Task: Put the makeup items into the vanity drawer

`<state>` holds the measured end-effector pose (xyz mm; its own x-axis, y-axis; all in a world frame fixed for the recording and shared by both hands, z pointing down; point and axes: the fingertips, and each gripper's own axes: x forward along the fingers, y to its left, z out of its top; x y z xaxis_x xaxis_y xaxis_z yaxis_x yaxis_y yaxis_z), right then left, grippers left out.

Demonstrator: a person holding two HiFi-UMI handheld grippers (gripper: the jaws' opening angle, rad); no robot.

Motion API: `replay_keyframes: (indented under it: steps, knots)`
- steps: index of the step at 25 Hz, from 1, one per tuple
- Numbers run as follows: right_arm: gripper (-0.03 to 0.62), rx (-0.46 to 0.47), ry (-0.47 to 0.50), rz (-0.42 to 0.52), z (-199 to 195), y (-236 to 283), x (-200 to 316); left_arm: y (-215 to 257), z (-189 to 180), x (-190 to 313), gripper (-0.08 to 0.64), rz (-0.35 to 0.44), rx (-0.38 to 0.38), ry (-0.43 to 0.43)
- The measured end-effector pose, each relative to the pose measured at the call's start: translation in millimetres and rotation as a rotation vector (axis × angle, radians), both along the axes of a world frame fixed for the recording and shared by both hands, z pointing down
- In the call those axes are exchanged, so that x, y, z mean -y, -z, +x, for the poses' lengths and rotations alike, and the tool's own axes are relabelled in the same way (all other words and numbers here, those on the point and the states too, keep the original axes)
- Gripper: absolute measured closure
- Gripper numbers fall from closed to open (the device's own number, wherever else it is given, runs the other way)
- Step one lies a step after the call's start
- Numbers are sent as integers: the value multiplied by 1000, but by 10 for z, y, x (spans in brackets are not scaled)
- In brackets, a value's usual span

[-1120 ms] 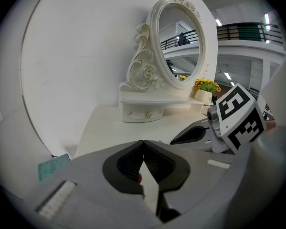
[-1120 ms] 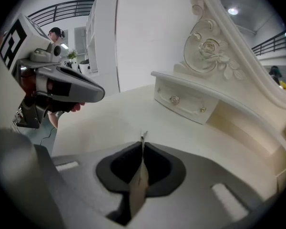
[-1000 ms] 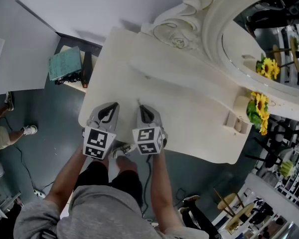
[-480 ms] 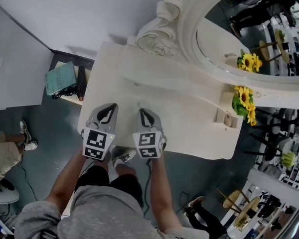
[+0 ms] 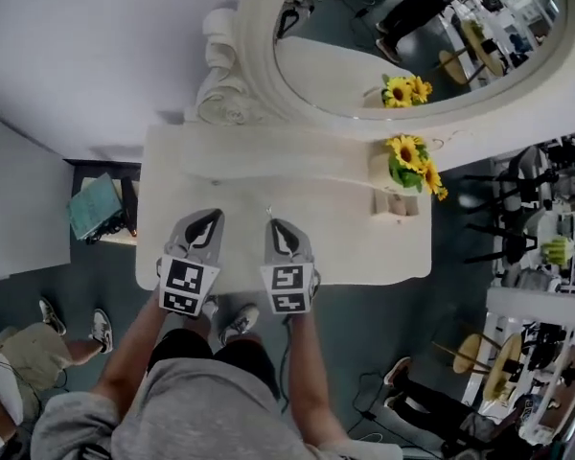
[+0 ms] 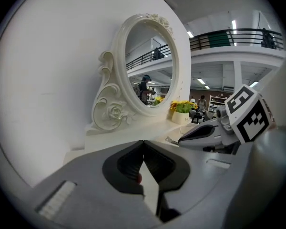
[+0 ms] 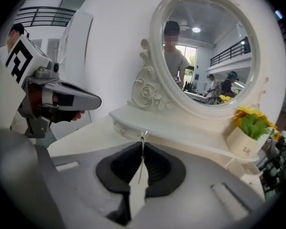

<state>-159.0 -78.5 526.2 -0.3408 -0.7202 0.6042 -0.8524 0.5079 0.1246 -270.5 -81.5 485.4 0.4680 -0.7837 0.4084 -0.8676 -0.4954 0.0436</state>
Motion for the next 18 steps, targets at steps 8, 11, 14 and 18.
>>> replay_keyframes:
  steps: [8,11,14,18]
  knots:
    - [575,-11,-188,99,747,484,-74,359,648,97,549,74,-23,-151]
    - [575,-20,-258,128,1008,627,-134,485,860,133,549,100,-32,-203]
    - [575,-31,-323,152,1256,737,-207,572,1072,136,549,117,-36,-258]
    - [575,-45,-412,177,1593,834,-316,639,1393,111,549,134,-39,-342]
